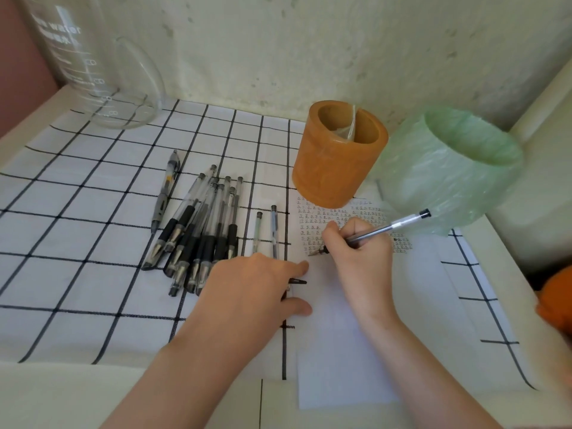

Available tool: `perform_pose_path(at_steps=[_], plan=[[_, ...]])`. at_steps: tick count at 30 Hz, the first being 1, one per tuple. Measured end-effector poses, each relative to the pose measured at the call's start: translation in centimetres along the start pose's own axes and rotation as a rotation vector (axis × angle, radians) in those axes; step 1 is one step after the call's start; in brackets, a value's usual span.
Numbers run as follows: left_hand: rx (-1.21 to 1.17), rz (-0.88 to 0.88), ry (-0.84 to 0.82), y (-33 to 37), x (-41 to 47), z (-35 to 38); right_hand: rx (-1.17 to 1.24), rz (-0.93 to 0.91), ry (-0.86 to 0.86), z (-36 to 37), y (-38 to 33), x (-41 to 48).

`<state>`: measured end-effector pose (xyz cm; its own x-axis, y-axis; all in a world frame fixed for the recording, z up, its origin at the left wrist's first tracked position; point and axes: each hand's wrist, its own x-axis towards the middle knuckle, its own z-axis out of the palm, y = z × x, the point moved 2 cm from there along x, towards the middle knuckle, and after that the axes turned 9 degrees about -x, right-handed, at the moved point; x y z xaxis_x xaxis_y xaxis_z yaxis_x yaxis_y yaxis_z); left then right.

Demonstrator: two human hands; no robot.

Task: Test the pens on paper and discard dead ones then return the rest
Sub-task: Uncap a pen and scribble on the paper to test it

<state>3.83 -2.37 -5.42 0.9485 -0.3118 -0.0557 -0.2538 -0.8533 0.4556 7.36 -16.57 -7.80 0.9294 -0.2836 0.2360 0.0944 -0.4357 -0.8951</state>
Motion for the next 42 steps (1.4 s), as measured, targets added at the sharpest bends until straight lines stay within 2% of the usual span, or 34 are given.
perform_pose_path(at_steps=[42], plan=[[-0.022,-0.021,-0.016,0.06,-0.03,0.10,-0.030,-0.041,-0.025,0.10,-0.26,-0.03]])
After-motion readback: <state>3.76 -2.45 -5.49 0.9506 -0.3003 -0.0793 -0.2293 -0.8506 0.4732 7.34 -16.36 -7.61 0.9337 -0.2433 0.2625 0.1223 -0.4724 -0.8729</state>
